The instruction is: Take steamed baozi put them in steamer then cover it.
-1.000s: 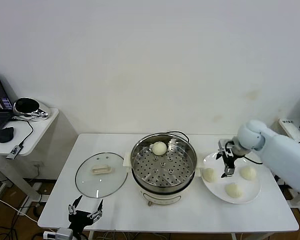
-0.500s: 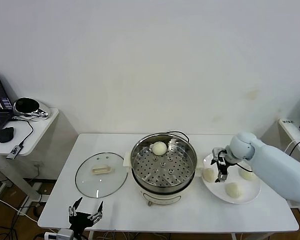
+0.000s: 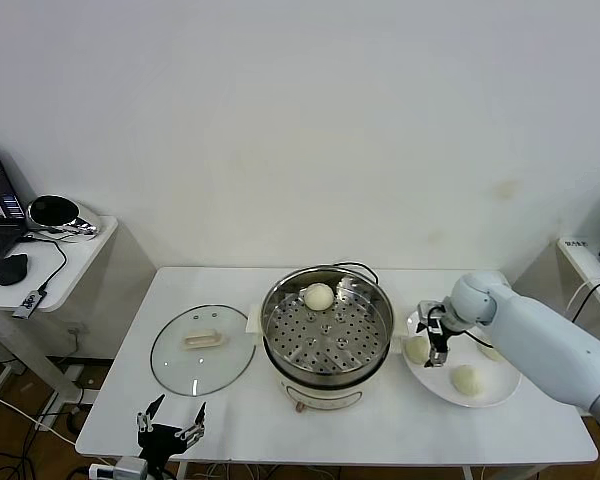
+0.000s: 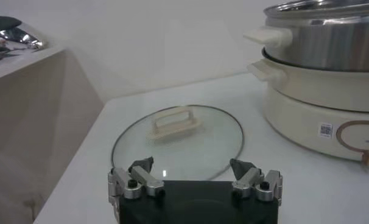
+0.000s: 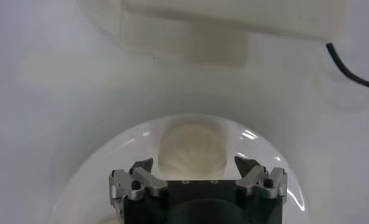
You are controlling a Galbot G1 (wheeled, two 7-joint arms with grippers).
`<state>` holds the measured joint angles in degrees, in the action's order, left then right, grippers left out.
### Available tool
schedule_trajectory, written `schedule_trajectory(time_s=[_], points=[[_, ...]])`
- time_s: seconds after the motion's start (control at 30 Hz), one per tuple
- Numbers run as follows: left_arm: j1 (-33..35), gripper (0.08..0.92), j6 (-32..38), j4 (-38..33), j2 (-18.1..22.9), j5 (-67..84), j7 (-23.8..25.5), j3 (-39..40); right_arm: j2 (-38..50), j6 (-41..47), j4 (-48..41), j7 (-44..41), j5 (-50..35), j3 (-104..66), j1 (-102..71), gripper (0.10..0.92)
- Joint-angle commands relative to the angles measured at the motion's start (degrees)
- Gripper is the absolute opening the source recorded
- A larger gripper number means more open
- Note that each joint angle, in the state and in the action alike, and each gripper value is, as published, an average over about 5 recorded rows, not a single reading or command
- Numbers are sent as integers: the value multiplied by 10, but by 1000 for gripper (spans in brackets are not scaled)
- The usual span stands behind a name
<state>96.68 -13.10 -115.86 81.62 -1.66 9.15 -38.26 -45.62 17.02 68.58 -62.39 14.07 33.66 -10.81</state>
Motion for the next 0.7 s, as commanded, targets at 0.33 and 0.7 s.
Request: schedule_trajectory(time_s=[0.33, 0.7], points=[[-2, 823, 0, 3, 0, 0, 0, 1, -3, -3, -9, 0, 0, 0, 0, 694], [-8, 823, 0, 7, 4, -1, -1, 6, 31, 4, 16, -14, -32, 7, 31, 628]])
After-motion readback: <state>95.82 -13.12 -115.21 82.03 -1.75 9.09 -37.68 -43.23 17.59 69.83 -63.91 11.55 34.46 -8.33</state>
